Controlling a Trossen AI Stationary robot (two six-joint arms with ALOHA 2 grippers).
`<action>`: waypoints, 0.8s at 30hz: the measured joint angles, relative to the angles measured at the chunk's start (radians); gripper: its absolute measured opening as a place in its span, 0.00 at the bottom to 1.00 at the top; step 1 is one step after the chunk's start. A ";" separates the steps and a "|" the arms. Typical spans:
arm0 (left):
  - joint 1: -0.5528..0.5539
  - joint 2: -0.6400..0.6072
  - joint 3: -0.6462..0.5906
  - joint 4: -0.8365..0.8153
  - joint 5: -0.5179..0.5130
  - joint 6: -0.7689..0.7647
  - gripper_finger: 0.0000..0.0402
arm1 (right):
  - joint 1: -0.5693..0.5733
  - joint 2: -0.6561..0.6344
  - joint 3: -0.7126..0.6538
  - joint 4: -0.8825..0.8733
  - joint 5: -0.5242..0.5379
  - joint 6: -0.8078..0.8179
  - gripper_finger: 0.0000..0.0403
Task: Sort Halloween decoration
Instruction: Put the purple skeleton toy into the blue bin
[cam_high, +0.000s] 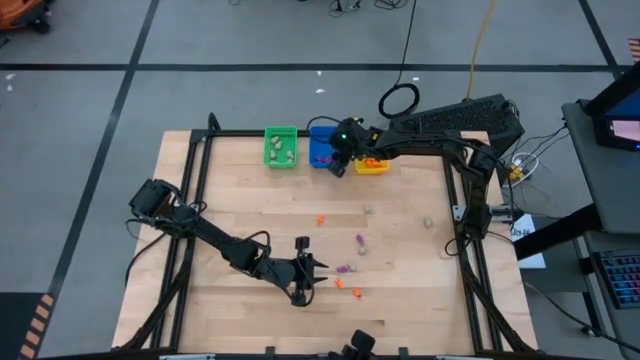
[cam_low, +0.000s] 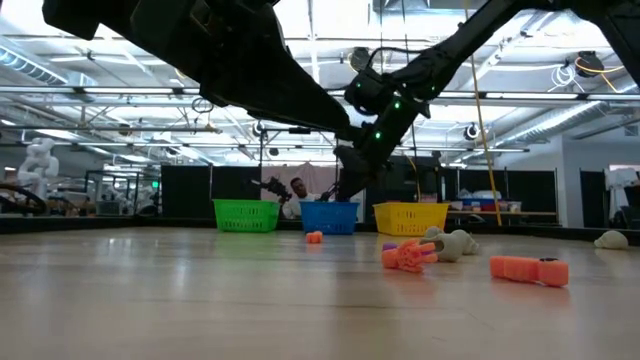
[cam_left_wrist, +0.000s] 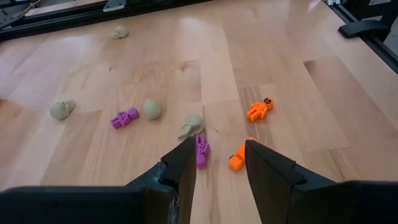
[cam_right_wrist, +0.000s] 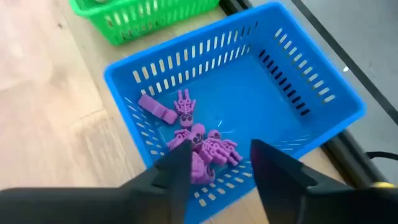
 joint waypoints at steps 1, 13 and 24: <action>0.000 0.000 0.000 0.000 0.000 0.000 0.34 | 0.002 -0.014 0.000 -0.011 0.000 -0.002 0.40; 0.000 0.000 0.000 0.007 0.000 -0.014 0.34 | 0.196 -0.446 -0.013 -0.377 0.001 0.029 0.52; 0.007 0.000 0.000 0.039 0.000 -0.027 0.34 | 0.652 -0.763 -0.446 -0.174 0.223 0.214 0.52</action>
